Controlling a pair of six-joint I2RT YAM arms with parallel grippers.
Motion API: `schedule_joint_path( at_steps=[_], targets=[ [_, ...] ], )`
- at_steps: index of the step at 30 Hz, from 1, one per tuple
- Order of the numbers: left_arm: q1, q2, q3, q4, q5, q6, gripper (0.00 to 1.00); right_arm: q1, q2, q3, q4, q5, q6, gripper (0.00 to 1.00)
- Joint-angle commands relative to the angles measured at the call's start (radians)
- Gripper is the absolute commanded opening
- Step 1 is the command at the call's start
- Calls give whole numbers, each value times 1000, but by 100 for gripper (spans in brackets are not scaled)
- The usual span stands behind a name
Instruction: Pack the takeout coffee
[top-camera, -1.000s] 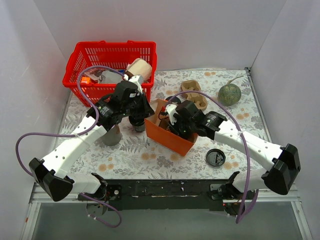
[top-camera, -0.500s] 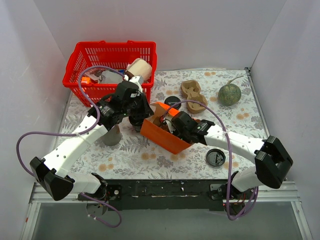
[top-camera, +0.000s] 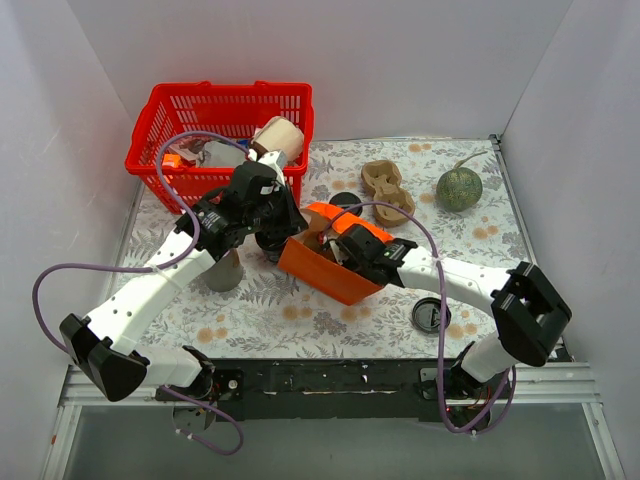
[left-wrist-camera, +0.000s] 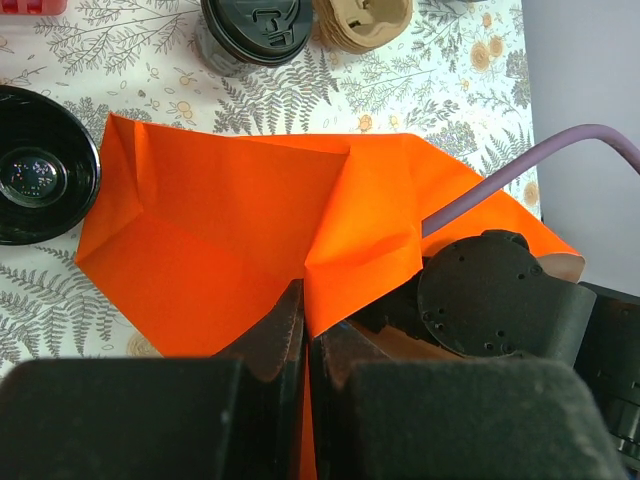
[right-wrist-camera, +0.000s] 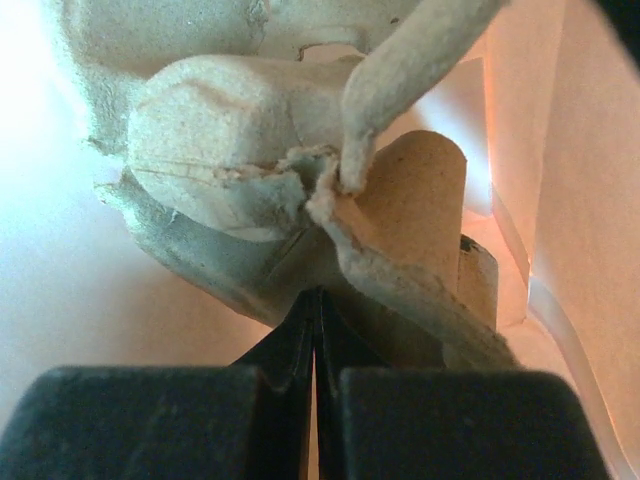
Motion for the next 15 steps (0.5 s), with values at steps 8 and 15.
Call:
schedule_joint_path(
  at_steps=[8, 15],
  targets=[
    [-5, -32, -19, 11, -120, -27, 0, -10, -222, 171, -146, -51, 74, 45],
    [-5, -6, -25, 37, -112, -26, 0, -10, -380, 231, -120, 2, 84, 61]
  ],
)
